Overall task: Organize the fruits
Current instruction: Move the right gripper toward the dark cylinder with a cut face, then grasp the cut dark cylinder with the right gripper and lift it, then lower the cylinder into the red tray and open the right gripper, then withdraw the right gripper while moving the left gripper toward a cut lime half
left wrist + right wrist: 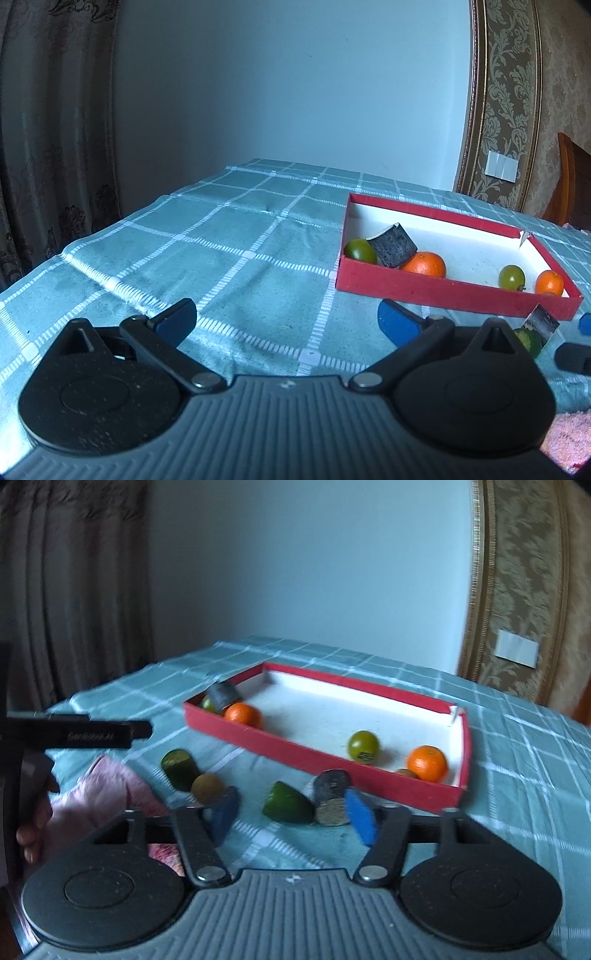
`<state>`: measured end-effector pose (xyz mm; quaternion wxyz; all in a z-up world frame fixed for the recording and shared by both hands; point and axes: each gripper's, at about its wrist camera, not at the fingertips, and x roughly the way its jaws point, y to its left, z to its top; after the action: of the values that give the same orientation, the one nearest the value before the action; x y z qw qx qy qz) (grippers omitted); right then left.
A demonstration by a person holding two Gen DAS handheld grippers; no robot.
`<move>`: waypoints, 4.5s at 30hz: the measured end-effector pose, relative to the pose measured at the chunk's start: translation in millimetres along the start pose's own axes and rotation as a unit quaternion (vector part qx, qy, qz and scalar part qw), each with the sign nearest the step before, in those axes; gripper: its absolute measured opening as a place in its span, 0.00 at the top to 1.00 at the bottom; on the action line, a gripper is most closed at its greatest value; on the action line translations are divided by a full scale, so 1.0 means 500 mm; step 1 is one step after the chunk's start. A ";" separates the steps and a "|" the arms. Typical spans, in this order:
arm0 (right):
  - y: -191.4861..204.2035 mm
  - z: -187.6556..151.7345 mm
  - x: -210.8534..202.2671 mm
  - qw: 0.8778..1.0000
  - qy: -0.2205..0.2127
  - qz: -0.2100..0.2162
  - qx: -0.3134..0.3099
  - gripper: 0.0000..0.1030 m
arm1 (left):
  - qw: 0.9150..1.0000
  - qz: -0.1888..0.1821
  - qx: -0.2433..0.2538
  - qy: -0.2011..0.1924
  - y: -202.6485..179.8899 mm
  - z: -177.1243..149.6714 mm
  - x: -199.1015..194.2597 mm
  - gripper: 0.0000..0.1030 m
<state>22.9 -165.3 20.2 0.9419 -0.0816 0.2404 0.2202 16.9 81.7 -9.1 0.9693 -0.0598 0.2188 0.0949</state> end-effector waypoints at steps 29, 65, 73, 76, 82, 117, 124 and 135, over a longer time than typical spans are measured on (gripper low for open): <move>-0.148 -0.007 0.094 0.976 0.032 0.037 0.210 0.65 | 1.000 -0.004 -0.004 0.001 0.002 0.000 -0.001 0.00; -0.169 0.020 0.006 0.975 -0.034 0.014 0.221 0.66 | 1.000 -0.009 -0.008 0.012 0.005 -0.001 0.006 0.00; -0.194 0.073 0.021 0.976 -0.051 -0.005 0.212 0.66 | 1.000 -0.012 -0.008 0.015 0.005 -0.001 0.008 0.00; -0.210 0.090 0.044 0.977 -0.046 -0.015 0.207 0.66 | 1.000 -0.014 -0.008 0.016 0.004 0.000 0.009 0.00; -0.225 0.091 0.098 0.979 -0.022 -0.023 0.204 0.66 | 1.000 -0.018 -0.013 0.021 0.007 0.001 0.013 0.00; -0.205 -0.116 -0.045 0.951 -0.064 -0.032 0.300 0.42 | 0.996 -0.051 0.076 -0.015 -0.061 -0.008 -0.034 0.02; -0.207 -0.116 -0.046 0.950 -0.067 -0.027 0.304 0.39 | 0.988 -0.062 0.142 -0.024 -0.114 -0.019 -0.040 0.08; -0.210 -0.116 -0.045 0.949 -0.066 -0.023 0.307 0.38 | 0.990 -0.087 0.089 0.059 -0.103 0.001 0.031 0.14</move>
<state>28.6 -282.2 -14.3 0.9398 0.2211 0.2319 0.1186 41.8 34.2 -11.4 0.9608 0.0026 0.2770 -0.0133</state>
